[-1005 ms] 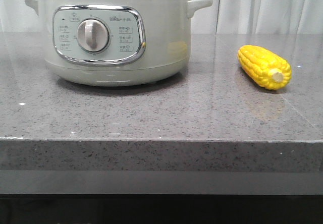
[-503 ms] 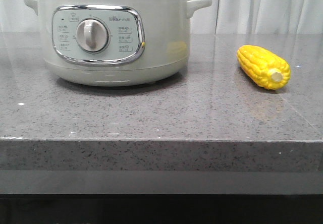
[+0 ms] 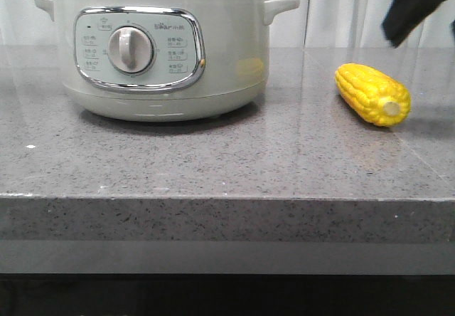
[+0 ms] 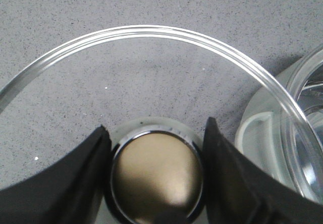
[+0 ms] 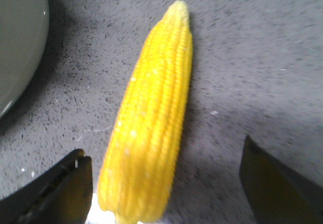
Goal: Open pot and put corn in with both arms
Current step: 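Lower the right gripper over the yellow corn cob and close on it, then lift the corn with the right gripper and carry it over the pot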
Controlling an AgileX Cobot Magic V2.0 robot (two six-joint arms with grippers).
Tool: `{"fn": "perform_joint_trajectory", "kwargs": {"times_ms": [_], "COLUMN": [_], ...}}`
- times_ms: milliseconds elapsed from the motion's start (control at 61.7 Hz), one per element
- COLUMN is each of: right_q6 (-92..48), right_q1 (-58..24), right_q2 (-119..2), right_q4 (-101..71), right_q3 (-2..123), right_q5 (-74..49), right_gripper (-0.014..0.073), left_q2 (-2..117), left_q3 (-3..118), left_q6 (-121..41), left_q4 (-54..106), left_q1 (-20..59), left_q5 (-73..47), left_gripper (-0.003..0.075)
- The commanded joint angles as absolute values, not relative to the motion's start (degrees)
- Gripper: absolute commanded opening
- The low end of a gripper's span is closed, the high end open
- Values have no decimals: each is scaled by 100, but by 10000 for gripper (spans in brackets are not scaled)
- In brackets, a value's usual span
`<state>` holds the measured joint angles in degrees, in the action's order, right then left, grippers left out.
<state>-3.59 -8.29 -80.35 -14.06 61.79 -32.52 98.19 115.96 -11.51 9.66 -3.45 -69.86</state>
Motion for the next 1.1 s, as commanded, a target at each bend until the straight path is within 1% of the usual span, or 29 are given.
{"fn": "perform_joint_trajectory", "kwargs": {"times_ms": [0,259,519,584,681,811,924,989,1086], "right_q6": [-395,-395,-404,-404,-411,-411,-411,-411,-411], "right_q1": [-837,-837,-841,-841,-841,-841,-841,-841,-841], "right_q2": [-8303,-9330,-9895,-9931,-9925,-9921,-9921,-9914,-9881], "right_q4": [-1661,-1778,-1784,-1784,-1784,-1784,-1784,-1791,-1791], "right_q3": [6822,7757,8012,8012,8012,8012,8012,8012,8012], "right_q5": [-3333,-3844,-4048,-4049,-4042,-4033,-4039,-4034,-4027], "right_gripper": [610,610,609,595,535,395,304,275,265], "left_q2": [9441,9441,9441,9441,9441,9441,9441,9441,9441], "left_q3": [11836,11836,11836,11836,11836,11836,11836,11836,11836], "left_q6": [-1138,-1138,-1138,-1138,-1138,-1138,-1138,-1138,-1138], "left_q4": [1118,1118,1118,1118,1118,1118,1118,1118,1118], "left_q1": [-343,-343,-343,-343,-343,-343,-343,-343,-343], "left_q5": [-6467,-6467,-6447,-6447,-6447,-6447,-6445,-6434,-6434], "left_gripper": [188,188,188,188,188,188,188,188,188]}}
